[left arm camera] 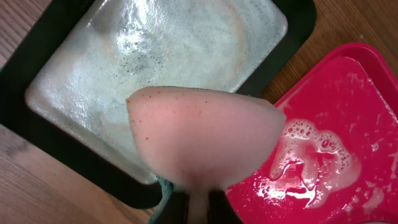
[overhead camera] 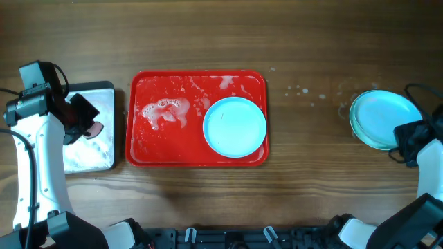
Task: Clean dirty plates on tray and stack at the side
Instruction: 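Carry the plate right and stack it on the cleaned plate, then return the right gripper and grip the last plate's rim, sliding it left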
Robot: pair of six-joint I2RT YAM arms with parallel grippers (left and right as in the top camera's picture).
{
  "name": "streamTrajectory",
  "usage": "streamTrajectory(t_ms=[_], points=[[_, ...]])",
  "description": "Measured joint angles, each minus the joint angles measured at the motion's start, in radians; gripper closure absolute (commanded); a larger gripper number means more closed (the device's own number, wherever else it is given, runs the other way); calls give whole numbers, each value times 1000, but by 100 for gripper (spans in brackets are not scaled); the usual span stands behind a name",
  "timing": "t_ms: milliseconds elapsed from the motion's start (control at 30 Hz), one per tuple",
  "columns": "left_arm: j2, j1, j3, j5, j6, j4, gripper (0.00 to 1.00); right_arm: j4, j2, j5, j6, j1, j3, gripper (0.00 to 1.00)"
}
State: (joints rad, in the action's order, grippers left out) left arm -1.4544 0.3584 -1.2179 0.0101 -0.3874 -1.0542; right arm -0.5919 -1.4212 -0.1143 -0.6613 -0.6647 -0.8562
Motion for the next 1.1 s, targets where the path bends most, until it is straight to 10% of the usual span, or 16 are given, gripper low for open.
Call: streamTrajectory(t_ms=[67, 133, 267, 633, 767, 1100], points=[[0, 0, 0, 0, 0, -2, 96, 65, 0, -18, -17, 0, 58, 86], [0, 0, 0, -4, 0, 0, 96, 120, 0, -29, -34, 0, 121, 51], [0, 0, 0, -8, 0, 0, 96, 233, 0, 17, -21, 0, 150, 14], [0, 0, 0, -8, 0, 0, 96, 256, -48, 286, 114, 0, 141, 25], [0, 0, 0, -8, 0, 0, 96, -34, 35, 404, 212, 51, -71, 24], [0, 0, 0, -20, 0, 4, 96, 13, 8, 352, 110, 991, -227, 25]])
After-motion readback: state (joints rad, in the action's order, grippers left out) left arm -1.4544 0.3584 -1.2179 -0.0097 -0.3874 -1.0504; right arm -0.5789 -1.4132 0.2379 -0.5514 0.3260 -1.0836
